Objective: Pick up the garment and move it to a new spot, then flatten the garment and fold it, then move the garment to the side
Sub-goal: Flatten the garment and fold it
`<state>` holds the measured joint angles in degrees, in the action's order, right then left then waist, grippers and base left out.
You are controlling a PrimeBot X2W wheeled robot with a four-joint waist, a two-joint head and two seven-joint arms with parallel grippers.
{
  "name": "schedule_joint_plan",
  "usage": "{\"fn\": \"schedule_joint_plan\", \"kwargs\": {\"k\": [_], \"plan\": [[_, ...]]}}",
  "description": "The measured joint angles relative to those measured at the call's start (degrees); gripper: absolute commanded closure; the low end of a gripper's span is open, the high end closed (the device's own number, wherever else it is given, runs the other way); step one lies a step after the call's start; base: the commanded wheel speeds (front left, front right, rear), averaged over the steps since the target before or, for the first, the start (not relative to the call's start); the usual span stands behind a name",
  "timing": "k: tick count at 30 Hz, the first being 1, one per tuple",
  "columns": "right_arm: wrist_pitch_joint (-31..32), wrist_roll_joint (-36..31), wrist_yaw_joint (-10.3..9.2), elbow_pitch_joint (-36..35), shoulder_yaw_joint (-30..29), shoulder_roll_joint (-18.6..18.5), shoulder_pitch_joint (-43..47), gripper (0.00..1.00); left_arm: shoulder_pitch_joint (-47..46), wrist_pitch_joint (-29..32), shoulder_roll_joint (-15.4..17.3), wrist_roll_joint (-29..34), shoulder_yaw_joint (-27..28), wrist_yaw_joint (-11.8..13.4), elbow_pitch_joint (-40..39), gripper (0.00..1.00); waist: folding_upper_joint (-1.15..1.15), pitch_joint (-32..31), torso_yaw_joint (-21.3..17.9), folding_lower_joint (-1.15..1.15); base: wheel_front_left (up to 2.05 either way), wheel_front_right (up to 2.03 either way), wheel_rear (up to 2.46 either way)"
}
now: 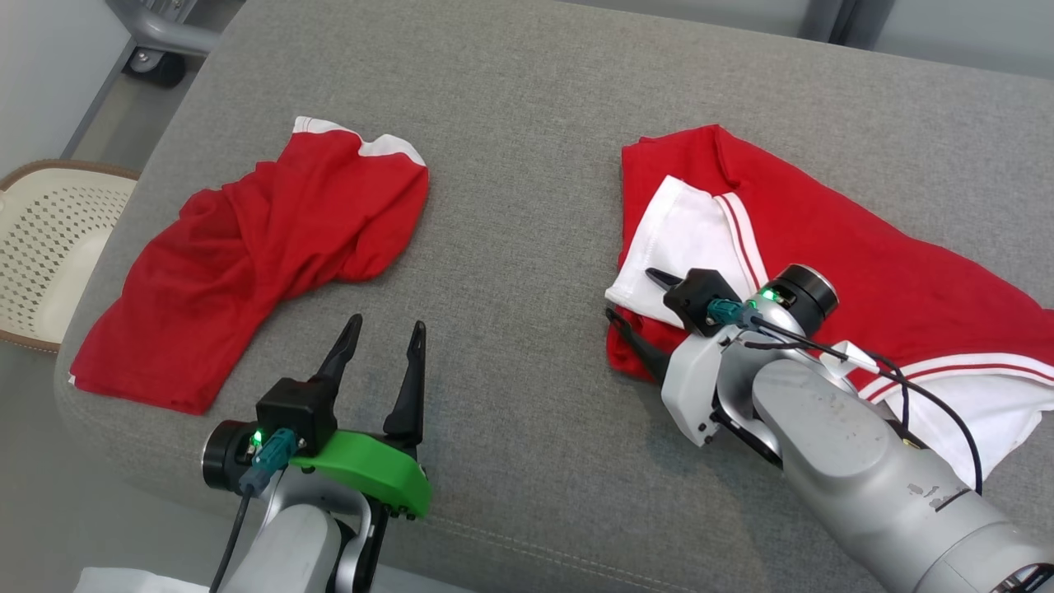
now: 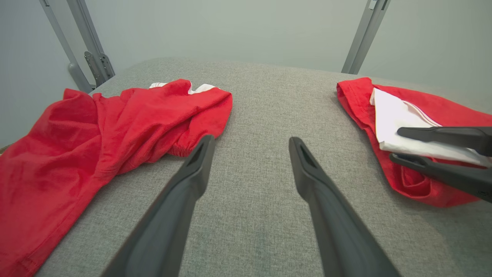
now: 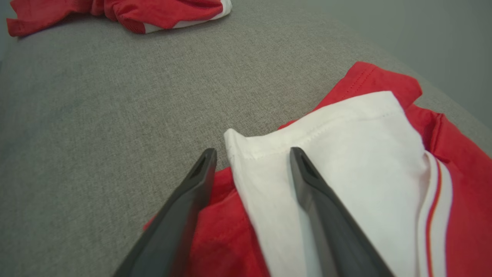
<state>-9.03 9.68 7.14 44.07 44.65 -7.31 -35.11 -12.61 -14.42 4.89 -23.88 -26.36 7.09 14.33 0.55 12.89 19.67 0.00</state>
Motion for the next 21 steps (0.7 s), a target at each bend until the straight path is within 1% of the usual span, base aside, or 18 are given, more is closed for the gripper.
{"fn": "schedule_joint_plan", "kwargs": {"k": [2, 3, 4, 5, 6, 7, 8, 9, 10, 13, 18, 21], "plan": [[0.0, 0.1, 0.0, 0.6, 0.3, 0.0, 0.0, 0.12, 0.0, 0.0, 0.0, 0.1, 0.0, 0.0, 0.0, 0.0, 0.0, 0.0, -0.1, 0.0, 0.0, 0.0, 0.0], [0.0, 0.1, 0.0, 0.9, 0.5, 0.0, 0.0, 0.21, 0.0, 0.0, 0.0, 0.1, 0.0, 0.0, -0.1, 0.0, 0.0, 0.0, -0.1, 0.0, 0.0, 0.0, 0.0], [0.0, 0.1, 0.0, 1.0, 0.6, 0.0, 0.0, 0.39, 0.1, 0.0, 0.0, 0.1, 0.0, 0.0, -0.1, 0.0, 0.0, 0.0, -0.1, 0.0, 0.0, 0.0, 0.0], [0.0, 0.2, 0.0, 1.2, 0.6, 0.1, 0.0, 0.52, 0.1, 0.0, 0.0, 0.1, 0.0, 0.0, -0.2, 0.0, 0.0, 0.0, -0.2, 0.0, 0.0, 0.0, 0.0], [0.0, 0.3, 0.0, 1.3, 0.8, 0.1, -0.1, 0.59, 0.1, 0.0, 0.0, 0.1, 0.0, 0.0, -0.2, 0.0, 0.0, 0.0, -0.2, 0.0, 0.0, 0.0, 0.0], [0.0, 0.4, 0.0, 1.5, 0.9, 0.1, -0.1, 0.68, 0.2, 0.0, 0.0, 0.2, 0.0, 0.0, -0.2, 0.0, 0.0, 0.0, -0.2, 0.0, 0.0, 0.0, 0.0], [0.0, 0.5, 0.0, 1.6, 1.1, 0.2, -0.2, 0.79, 0.4, 0.0, 0.0, 0.2, 0.1, 0.0, -0.3, 0.0, 0.0, 0.0, -0.2, 0.0, 0.0, 0.0, 0.0], [0.0, 0.5, 0.0, 1.7, 1.1, 0.2, -0.3, 0.93, 0.5, 0.0, 0.0, 0.4, 0.1, 0.0, -0.3, 0.0, 0.0, 0.0, -0.2, 0.0, 0.0, 0.0, 0.0], [0.0, 0.5, 0.0, 1.9, 1.2, 0.2, -0.4, 1.0, 0.8, 0.0, 0.0, 0.5, 0.2, 0.0, -0.3, 0.0, 0.0, -0.1, -0.3, 0.0, 0.0, 0.0, 0.0], [0.0, 0.7, 0.0, 2.2, 1.4, 0.3, -1.0, 1.0, 1.2, 0.0, 0.0, 0.5, 0.5, 0.0, -0.3, 0.0, 0.0, -0.2, -0.5, 0.0, 0.0, 0.0, 0.0], [-1.2, 1.0, 0.0, 1.9, 1.9, 1.0, -1.9, 1.0, 2.1, 0.0, 0.5, 0.9, 2.8, 0.0, -0.8, 0.0, 0.0, -0.4, -1.6, 0.0, 0.0, 0.0, 0.0], [-2.9, 1.8, 0.0, -0.2, 0.2, 1.3, -2.7, 1.0, 2.7, 0.0, 0.8, 1.0, 3.9, 0.0, -1.4, 0.0, 0.0, -0.5, -2.7, 0.0, 0.0, 0.0, 0.0]]}}
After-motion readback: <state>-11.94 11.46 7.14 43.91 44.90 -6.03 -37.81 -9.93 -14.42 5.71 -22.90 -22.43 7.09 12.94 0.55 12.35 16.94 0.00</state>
